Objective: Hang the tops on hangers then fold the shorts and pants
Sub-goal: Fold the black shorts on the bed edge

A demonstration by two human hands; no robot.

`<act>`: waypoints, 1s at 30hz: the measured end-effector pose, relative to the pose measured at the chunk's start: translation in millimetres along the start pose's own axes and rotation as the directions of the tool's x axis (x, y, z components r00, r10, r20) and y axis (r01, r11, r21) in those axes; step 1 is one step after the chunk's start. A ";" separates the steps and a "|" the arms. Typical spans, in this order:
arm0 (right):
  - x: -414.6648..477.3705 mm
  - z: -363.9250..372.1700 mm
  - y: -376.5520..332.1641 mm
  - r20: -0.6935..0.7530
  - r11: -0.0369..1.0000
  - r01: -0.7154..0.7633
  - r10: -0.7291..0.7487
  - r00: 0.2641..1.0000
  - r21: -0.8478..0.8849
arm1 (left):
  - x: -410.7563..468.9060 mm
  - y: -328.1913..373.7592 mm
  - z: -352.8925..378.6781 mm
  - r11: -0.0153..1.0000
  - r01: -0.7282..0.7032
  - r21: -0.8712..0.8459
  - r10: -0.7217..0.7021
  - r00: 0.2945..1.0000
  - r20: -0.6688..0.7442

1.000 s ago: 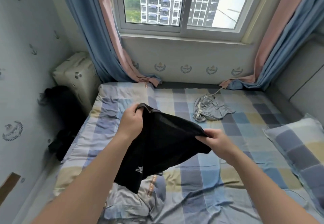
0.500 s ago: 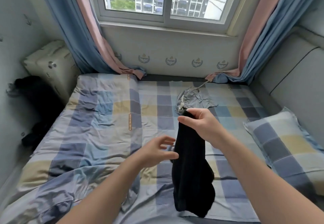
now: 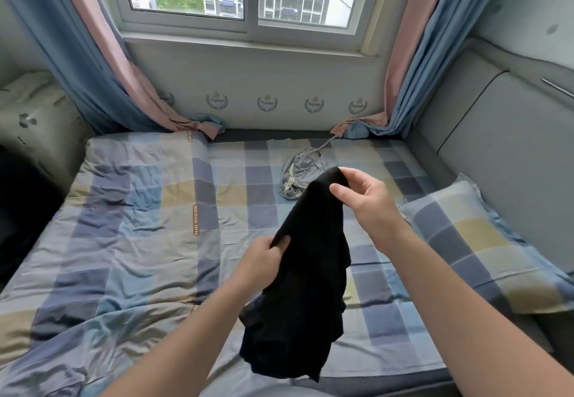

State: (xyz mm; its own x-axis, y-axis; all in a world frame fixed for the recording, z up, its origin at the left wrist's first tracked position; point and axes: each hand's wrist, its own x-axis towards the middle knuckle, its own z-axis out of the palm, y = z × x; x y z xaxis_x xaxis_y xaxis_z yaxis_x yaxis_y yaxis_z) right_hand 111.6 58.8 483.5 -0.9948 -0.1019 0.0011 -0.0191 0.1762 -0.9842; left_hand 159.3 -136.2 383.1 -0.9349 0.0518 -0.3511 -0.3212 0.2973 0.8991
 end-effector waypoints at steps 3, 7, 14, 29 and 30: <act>-0.7 -1.3 10.8 -0.054 0.993 -0.037 0.031 0.998 -0.113 | 4.4 5.8 -15.9 0.994 0.019 -0.110 -0.030 0.995 -0.096; -7.6 8.7 23.6 0.071 0.991 -0.081 0.089 0.994 -0.102 | 1.9 21.5 -41.8 0.958 0.034 -0.285 -0.097 0.973 -0.210; -24.6 51.8 54.5 0.384 0.974 -0.130 0.194 0.903 -0.186 | -10.0 62.4 -75.0 0.751 0.053 -0.658 -0.231 0.955 -0.187; -28.7 50.9 122.8 0.064 0.759 -0.288 0.397 0.916 -0.584 | -20.3 82.1 -70.0 0.590 0.051 -0.806 -0.138 0.990 -0.038; -29.0 42.8 126.9 0.028 0.770 -0.302 0.382 0.924 -0.562 | -18.2 81.3 -70.0 0.594 0.050 -0.803 -0.147 0.988 -0.047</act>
State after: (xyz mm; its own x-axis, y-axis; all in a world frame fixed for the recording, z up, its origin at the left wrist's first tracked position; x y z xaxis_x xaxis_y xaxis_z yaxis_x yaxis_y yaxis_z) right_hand 142.4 42.2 351.0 -0.9233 -0.0540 -0.3802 0.2291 0.7170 -0.6584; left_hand 139.7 -179.7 480.9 -0.8837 -0.0372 -0.4665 -0.3586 -0.5867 0.7261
